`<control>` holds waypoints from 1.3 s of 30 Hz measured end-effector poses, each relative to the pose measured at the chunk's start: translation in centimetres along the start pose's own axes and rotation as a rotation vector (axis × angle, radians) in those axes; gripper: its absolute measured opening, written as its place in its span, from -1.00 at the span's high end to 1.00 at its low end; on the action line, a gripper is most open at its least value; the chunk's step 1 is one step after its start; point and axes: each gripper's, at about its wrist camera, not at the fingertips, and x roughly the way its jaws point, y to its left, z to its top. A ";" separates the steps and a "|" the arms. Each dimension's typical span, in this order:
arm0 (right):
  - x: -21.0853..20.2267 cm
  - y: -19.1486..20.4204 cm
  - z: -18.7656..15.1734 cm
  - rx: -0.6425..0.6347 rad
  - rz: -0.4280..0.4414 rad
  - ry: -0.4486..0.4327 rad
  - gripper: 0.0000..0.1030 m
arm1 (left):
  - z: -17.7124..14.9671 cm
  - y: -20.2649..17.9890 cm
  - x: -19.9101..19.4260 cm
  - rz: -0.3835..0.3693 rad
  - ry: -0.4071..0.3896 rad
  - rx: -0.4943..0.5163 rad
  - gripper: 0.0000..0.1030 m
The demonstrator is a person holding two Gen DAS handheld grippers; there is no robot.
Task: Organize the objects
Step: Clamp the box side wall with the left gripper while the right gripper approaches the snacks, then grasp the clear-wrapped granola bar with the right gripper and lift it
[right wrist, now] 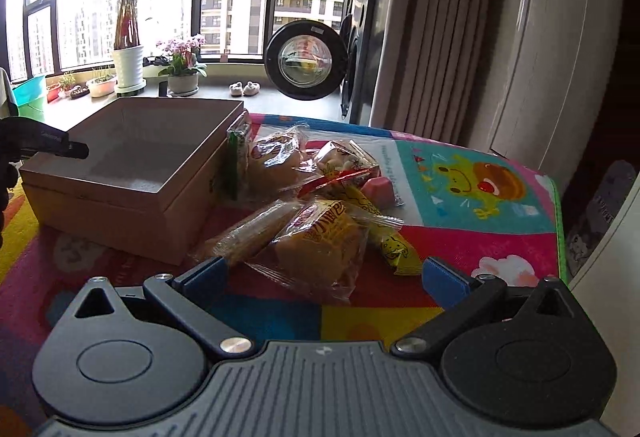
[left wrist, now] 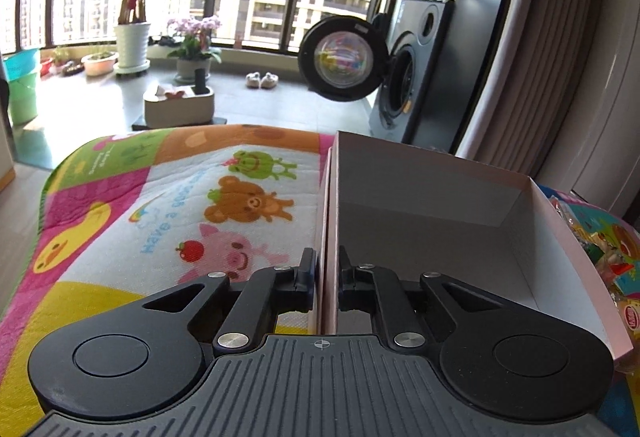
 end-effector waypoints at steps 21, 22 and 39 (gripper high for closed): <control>11.2 4.1 10.3 0.161 0.225 0.116 -0.10 | -0.6 1.4 -0.5 -0.076 -0.011 -0.075 0.68; 11.1 3.9 10.2 0.162 0.220 0.119 -0.11 | -0.6 1.3 -0.5 -0.087 -0.006 -0.072 0.67; 1.4 3.7 4.6 0.251 0.363 0.116 -0.19 | -1.1 1.5 -1.0 -0.046 -0.016 -0.095 0.75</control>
